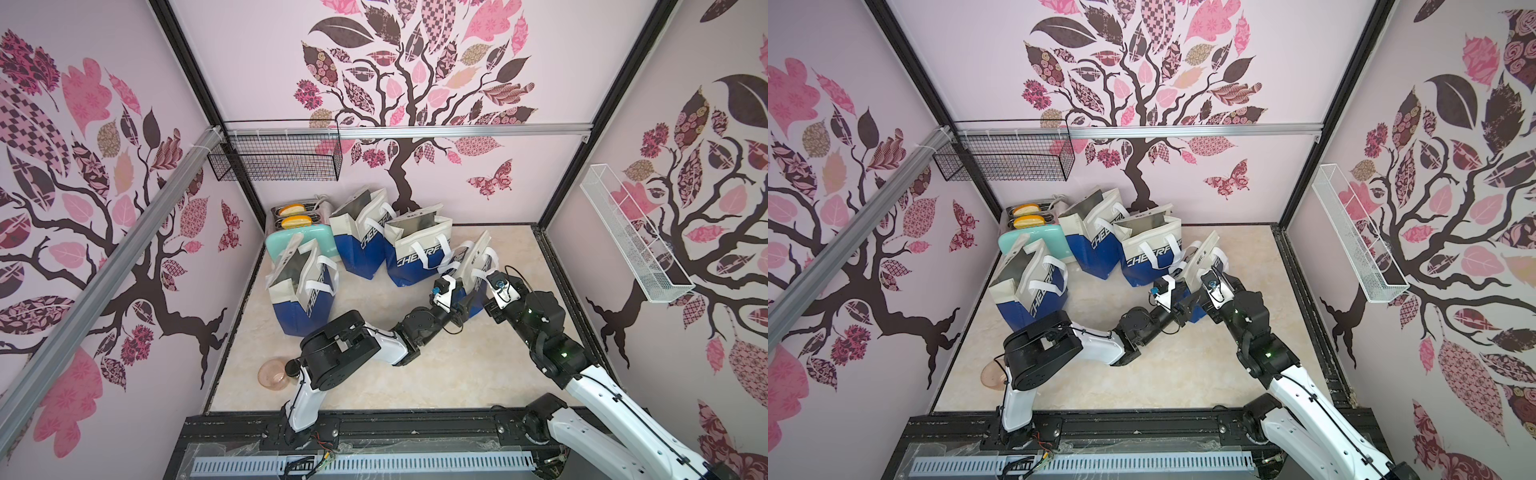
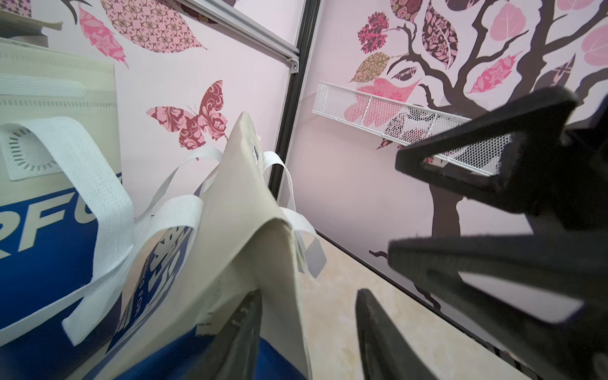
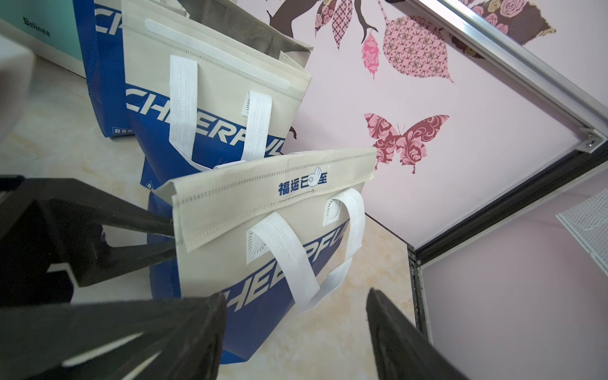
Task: Open the takeout bag
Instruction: Open the takeout bag at the center of the board.
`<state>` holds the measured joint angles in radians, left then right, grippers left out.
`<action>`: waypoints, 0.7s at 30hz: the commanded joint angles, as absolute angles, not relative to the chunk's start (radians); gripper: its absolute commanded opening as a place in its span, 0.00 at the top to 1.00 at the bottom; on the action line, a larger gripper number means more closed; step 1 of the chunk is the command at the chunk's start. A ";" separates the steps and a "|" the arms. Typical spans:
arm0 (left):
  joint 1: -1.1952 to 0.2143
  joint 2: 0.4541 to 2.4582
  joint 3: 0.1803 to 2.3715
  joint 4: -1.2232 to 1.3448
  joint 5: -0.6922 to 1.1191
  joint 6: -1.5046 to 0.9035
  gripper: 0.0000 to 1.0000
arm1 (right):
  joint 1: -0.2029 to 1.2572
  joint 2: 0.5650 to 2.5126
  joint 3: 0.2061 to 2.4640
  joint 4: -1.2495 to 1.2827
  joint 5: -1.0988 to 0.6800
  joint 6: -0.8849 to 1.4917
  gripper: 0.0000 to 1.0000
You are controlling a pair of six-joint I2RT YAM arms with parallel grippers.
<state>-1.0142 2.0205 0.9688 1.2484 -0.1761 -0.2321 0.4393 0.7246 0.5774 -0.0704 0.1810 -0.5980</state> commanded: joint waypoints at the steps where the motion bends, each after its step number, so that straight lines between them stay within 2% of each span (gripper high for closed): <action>1: -1.012 2.038 0.987 1.279 -0.183 -0.228 0.61 | 0.438 0.698 0.566 0.012 0.157 -0.665 0.30; 5: -1.012 2.039 0.989 1.279 -0.183 -0.236 0.67 | 0.439 0.693 0.575 0.008 0.144 -0.684 0.31; 12: -1.014 2.048 0.996 1.279 -0.184 -0.247 0.70 | 0.439 0.691 0.584 -0.021 0.090 -0.713 0.32; 21: -1.019 2.069 1.011 1.280 -0.184 -0.247 0.67 | 0.438 0.692 0.558 -0.008 0.069 -0.740 0.33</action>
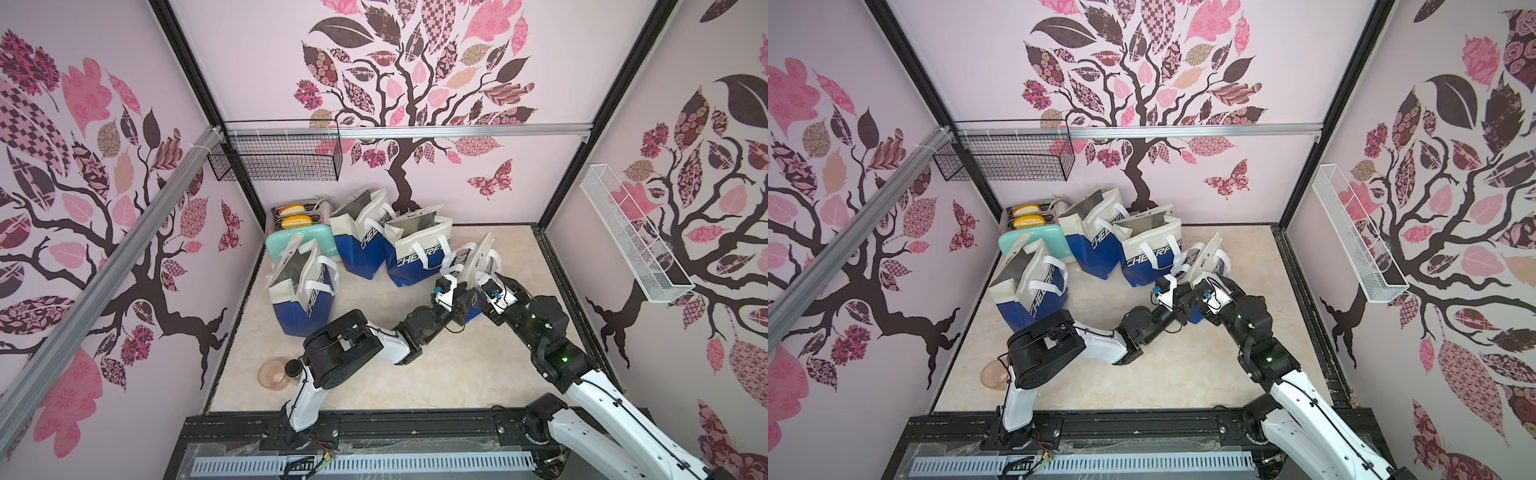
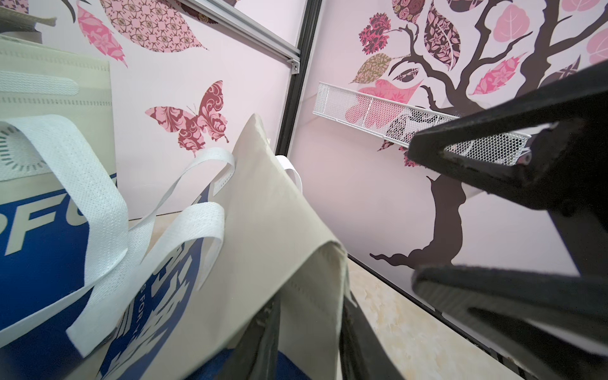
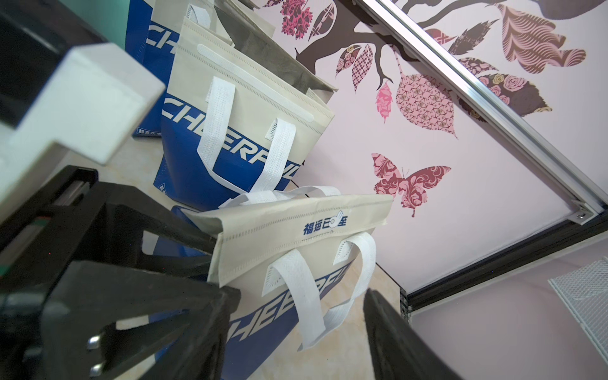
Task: Open the takeout bag
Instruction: Open the takeout bag at the center of the board.
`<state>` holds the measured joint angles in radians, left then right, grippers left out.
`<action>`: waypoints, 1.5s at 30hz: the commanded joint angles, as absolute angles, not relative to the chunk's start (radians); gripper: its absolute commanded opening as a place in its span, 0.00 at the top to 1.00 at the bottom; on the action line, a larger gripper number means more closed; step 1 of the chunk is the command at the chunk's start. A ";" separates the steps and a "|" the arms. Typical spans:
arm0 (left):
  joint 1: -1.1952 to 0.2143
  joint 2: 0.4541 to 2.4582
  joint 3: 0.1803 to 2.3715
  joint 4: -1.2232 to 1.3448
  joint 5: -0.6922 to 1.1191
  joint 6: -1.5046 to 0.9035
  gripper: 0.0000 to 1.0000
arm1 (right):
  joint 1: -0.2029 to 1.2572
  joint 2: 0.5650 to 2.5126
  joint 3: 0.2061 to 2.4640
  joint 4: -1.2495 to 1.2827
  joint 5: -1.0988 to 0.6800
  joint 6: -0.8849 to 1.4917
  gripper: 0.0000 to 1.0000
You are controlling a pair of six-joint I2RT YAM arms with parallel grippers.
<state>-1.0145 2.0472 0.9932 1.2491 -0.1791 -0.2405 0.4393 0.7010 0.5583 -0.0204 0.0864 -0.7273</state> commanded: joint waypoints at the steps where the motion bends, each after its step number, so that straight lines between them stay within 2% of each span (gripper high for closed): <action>1: -1.020 2.073 1.015 1.279 -0.183 -0.246 0.67 | 0.439 0.693 0.560 -0.008 0.069 -0.740 0.33; 27: -1.037 2.102 1.039 1.278 -0.200 -0.237 0.72 | 0.438 0.734 0.527 0.021 0.053 -0.755 0.39; 41: -1.042 2.103 1.041 1.278 -0.206 -0.225 0.86 | 0.440 0.735 0.539 0.058 0.063 -0.737 0.43; 44: -1.043 2.106 1.042 1.278 -0.206 -0.228 0.85 | 0.440 0.744 0.546 0.059 0.058 -0.729 0.43; 45: -1.043 2.106 1.042 1.278 -0.207 -0.228 0.82 | 0.440 0.747 0.548 0.061 0.056 -0.726 0.43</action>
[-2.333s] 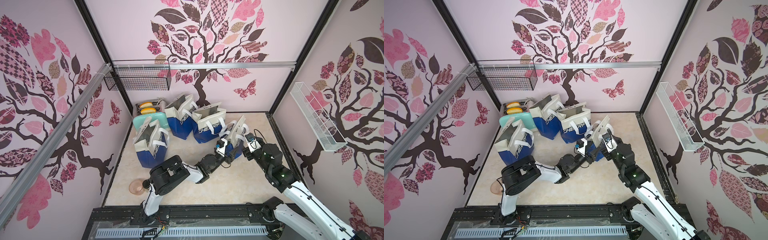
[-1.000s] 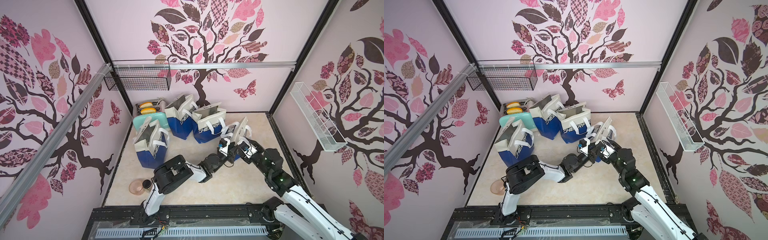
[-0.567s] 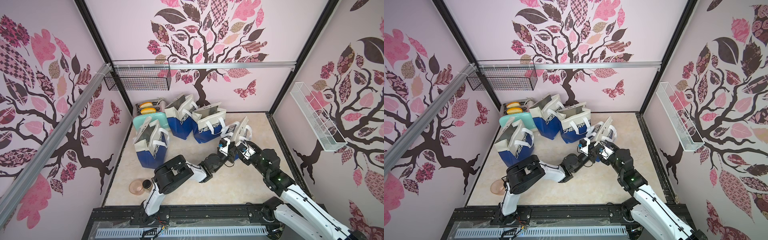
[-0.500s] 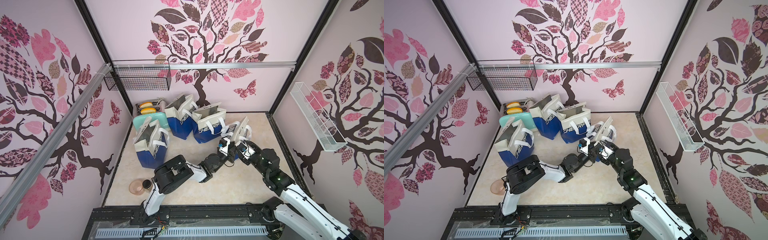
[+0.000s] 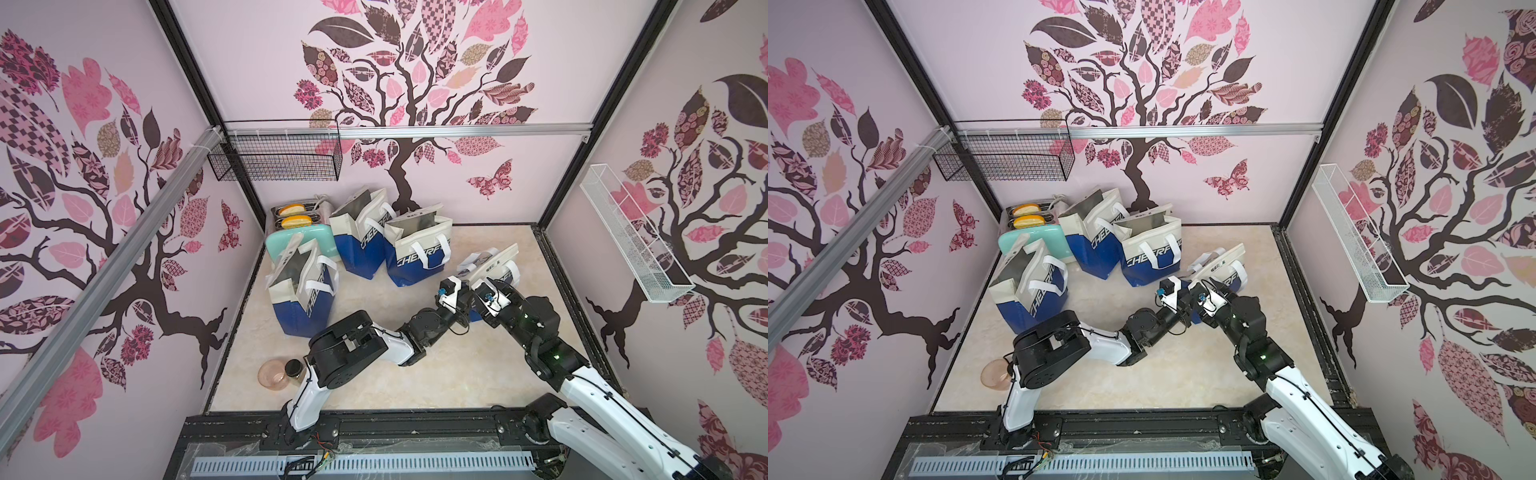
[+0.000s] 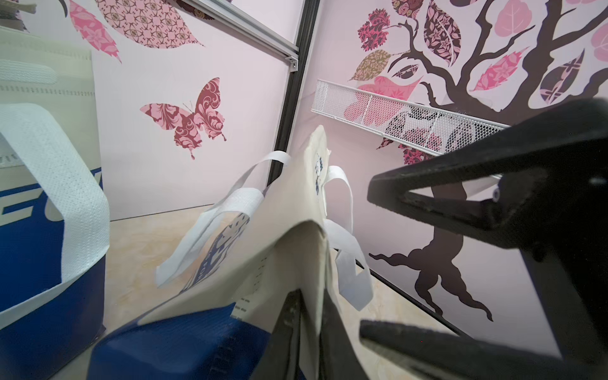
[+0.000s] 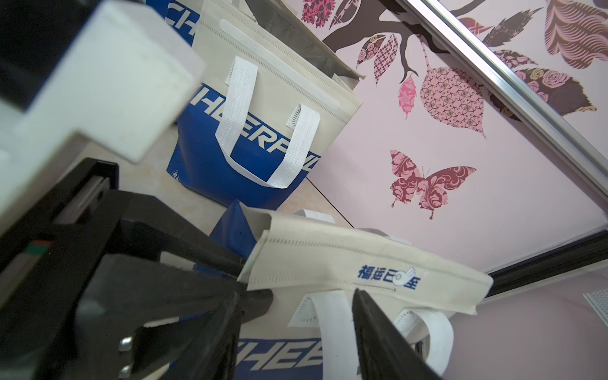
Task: Open the takeout bag
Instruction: Open the takeout bag at the center of the board.
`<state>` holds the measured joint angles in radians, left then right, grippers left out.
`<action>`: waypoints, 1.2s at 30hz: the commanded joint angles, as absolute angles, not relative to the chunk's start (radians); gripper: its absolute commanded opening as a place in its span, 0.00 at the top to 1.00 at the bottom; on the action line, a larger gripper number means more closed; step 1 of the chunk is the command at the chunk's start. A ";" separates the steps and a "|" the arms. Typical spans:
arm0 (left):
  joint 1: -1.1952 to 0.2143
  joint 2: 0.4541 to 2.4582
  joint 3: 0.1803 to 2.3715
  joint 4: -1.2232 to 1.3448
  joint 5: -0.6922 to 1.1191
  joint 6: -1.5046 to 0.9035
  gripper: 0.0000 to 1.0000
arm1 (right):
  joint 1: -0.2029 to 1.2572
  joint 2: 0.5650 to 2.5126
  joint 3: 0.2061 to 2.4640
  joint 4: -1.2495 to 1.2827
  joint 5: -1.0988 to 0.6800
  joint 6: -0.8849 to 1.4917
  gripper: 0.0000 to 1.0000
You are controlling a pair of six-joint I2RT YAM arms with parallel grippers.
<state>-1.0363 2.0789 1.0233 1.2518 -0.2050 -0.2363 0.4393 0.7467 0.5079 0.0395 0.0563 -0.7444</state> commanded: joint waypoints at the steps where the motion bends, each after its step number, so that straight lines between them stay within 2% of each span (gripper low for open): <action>1: -1.044 2.106 1.042 1.278 -0.211 -0.227 0.78 | 0.440 0.751 0.548 0.064 0.055 -0.725 0.43; 5: -1.046 2.105 1.038 1.278 -0.222 -0.225 0.64 | 0.440 0.749 0.548 0.073 0.071 -0.726 0.44; 8: -1.048 2.103 1.036 1.278 -0.224 -0.221 0.62 | 0.440 0.738 0.543 0.086 0.092 -0.726 0.44; 29: -1.054 2.143 1.054 1.278 -0.232 -0.239 0.74 | 0.441 0.729 0.545 0.071 0.077 -0.728 0.46; 36: -1.054 2.139 1.064 1.278 -0.239 -0.232 0.74 | 0.444 0.741 0.548 0.074 0.071 -0.726 0.47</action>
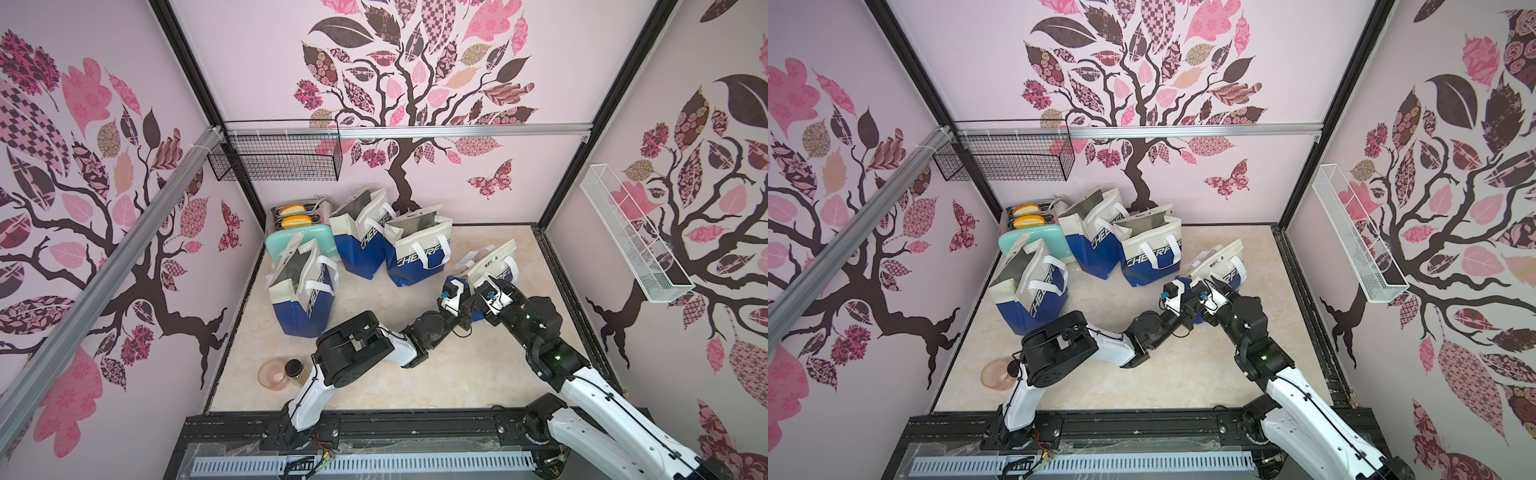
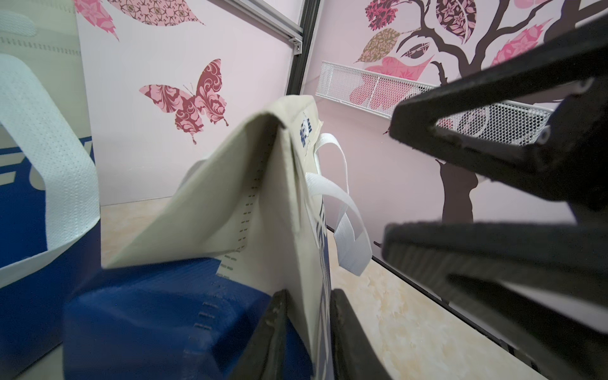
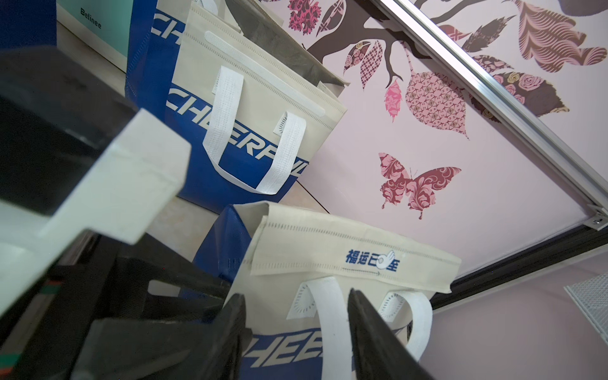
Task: Open the takeout bag
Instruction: Open the takeout bag at the center of the board.
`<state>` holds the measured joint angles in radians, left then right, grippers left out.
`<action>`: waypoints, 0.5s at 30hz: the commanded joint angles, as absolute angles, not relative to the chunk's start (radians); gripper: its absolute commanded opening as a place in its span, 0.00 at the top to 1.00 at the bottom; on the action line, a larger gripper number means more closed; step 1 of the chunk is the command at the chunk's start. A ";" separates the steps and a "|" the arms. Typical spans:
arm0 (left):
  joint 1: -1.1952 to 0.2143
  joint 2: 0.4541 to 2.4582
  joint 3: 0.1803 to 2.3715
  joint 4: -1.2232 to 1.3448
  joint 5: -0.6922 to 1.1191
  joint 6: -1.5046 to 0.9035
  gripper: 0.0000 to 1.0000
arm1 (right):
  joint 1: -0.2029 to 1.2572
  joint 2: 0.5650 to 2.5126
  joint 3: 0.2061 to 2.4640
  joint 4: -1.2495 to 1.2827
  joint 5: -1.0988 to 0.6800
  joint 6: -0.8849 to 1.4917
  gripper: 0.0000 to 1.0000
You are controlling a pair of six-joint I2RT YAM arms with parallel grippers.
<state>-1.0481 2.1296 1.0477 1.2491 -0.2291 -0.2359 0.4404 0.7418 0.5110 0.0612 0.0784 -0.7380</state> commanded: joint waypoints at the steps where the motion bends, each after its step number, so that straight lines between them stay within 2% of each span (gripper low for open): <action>1: -1.054 2.135 1.064 1.278 -0.239 -0.229 0.74 | 0.445 0.740 0.548 0.074 0.070 -0.727 0.47; 6: -1.054 2.138 1.071 1.278 -0.236 -0.224 0.75 | 0.445 0.742 0.550 0.078 0.075 -0.727 0.47; 15: -1.057 2.154 1.093 1.279 -0.235 -0.226 0.92 | 0.445 0.754 0.574 0.058 0.093 -0.735 0.47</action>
